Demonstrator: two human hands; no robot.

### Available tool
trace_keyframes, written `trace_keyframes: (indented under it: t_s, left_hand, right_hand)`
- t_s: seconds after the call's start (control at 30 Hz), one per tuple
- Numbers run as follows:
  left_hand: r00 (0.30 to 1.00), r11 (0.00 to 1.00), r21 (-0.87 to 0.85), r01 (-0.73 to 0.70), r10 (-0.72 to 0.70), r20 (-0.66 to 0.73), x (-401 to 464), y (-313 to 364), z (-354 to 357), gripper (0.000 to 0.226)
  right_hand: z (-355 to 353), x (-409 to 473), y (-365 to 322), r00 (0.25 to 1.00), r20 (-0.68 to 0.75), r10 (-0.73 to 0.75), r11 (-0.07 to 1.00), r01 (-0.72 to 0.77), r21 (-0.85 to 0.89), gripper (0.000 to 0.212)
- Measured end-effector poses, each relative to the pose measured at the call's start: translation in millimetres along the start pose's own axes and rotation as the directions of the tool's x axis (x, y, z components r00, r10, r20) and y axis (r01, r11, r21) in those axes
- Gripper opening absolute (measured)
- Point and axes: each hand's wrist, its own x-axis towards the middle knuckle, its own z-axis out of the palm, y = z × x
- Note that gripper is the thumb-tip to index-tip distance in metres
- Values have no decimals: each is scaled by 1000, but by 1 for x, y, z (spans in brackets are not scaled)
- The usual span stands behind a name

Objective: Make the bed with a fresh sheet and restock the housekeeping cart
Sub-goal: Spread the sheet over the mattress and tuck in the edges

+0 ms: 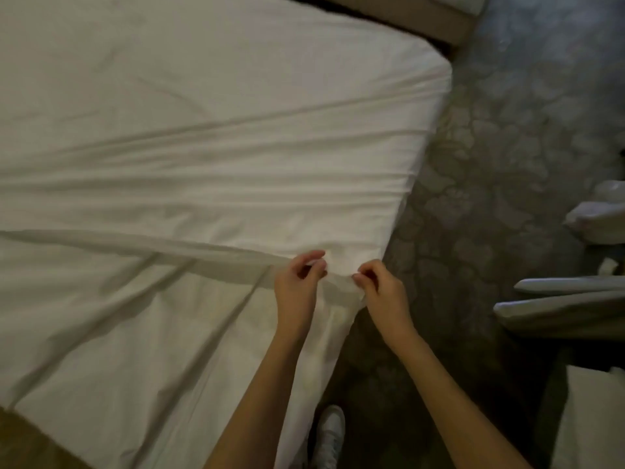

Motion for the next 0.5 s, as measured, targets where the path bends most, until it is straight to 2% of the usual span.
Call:
trace_keyframes:
  t_s: [0.1, 0.2, 0.3, 0.43, 0.5]
  left_hand:
    - [993, 993, -37, -109, 111, 42, 27, 76, 14, 15]
    - [979, 977, -88, -193, 198, 53, 52, 144, 26, 15]
    - [977, 961, -182, -209, 214, 4, 80, 205, 38, 14]
    - [969, 948, -200, -247, 241, -55, 126, 269, 65, 15]
    - [965, 947, -193, -258, 244, -90, 149, 292, 86, 15]
  right_hand:
    - [-45, 32, -54, 993, -74, -92, 995, 94, 33, 6]
    - [-83, 66, -100, 986, -44, -159, 987, 158, -16, 6]
    - [-112, 96, -124, 984, -22, -174, 979, 171, -113, 11]
    - [-163, 157, -139, 974, -125, -191, 978, 178, -109, 4]
    - [-195, 199, -153, 961, -159, -225, 973, 215, -80, 9]
